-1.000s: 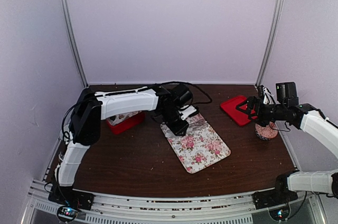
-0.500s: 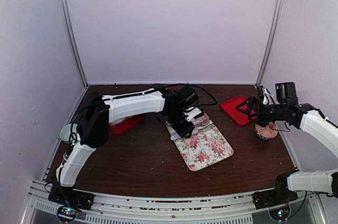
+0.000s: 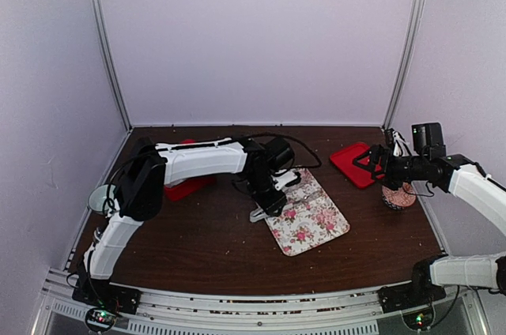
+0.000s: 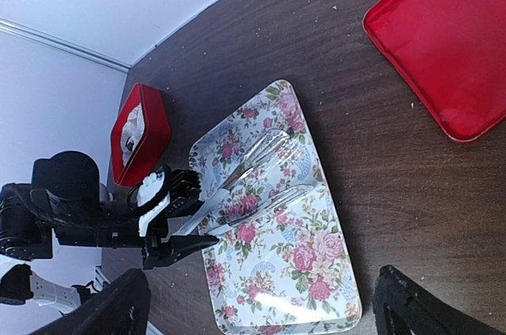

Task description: Pack the chocolate

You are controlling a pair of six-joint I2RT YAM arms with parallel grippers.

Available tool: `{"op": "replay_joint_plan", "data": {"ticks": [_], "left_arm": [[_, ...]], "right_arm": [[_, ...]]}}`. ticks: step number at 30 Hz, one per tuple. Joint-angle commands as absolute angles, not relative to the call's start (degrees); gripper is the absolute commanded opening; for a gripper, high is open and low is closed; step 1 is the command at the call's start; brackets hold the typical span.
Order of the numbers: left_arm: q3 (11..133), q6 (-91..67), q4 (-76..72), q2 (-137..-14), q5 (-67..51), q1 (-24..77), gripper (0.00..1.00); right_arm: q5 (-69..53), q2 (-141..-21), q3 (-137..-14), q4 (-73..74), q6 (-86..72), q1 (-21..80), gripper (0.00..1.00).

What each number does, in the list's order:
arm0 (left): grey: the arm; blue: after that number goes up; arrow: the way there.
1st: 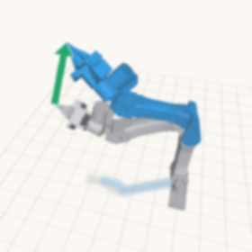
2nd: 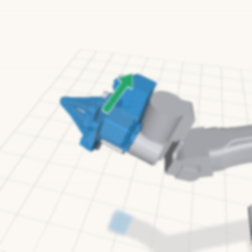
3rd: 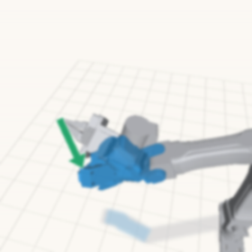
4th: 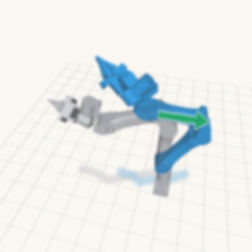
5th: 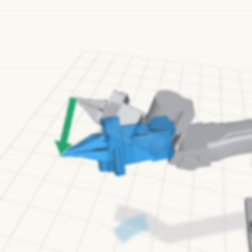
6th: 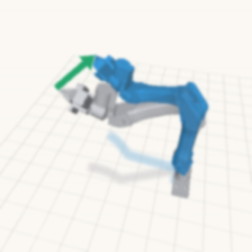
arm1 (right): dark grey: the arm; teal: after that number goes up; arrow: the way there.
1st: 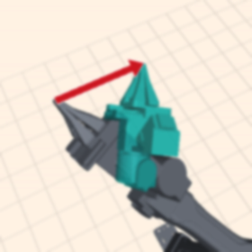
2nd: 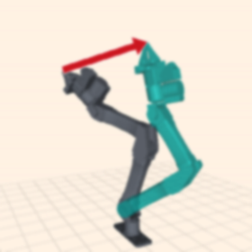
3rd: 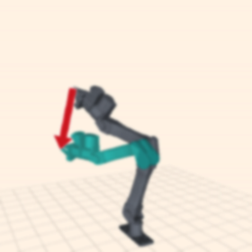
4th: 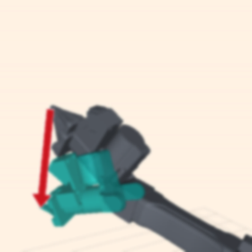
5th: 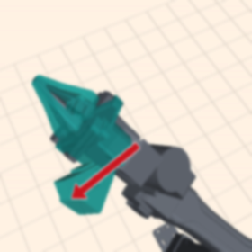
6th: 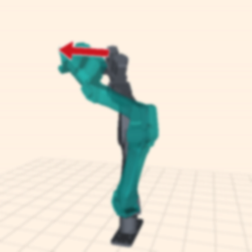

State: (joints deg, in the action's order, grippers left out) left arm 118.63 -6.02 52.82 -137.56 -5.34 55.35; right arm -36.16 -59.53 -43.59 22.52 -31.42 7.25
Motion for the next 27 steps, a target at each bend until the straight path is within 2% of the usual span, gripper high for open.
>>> {"op": "replay_joint_plan", "data": {"ticks": [1, 5, 11, 14, 23, 27], "left_arm": [[117.28, -5.05, 51.81, -132.65, -5.32, 55.46, 0.55], [116.96, -5.15, 50.93, -130.67, -5.19, 55.37, 0.65], [117.11, -6.20, 50.73, -126.40, -4.57, 54.79, 0.72], [116.77, -6.65, 50.63, -124.06, -4.18, 54.05, 0.85], [114.25, -8.04, 50.63, -118.83, -1.20, 52.50, 0.96], [111.98, -9.35, 50.48, -116.76, 0.00, 51.50, 0.98]], "right_arm": [[-34.31, -59.52, -46.29, 22.47, -31.94, 6.94, 1.00], [-30.99, -60.67, -48.87, 23.98, -31.84, 6.89, 1.00], [-23.09, -64.54, -54.97, 28.54, -30.67, 6.50, 0.99], [-18.31, -66.95, -59.10, 30.66, -29.67, 5.09, 0.97], [-13.48, -78.35, -67.28, 34.30, -26.28, -5.42, 0.89], [-12.96, -84.79, -70.88, 34.60, -23.31, -8.70, 0.85]]}}
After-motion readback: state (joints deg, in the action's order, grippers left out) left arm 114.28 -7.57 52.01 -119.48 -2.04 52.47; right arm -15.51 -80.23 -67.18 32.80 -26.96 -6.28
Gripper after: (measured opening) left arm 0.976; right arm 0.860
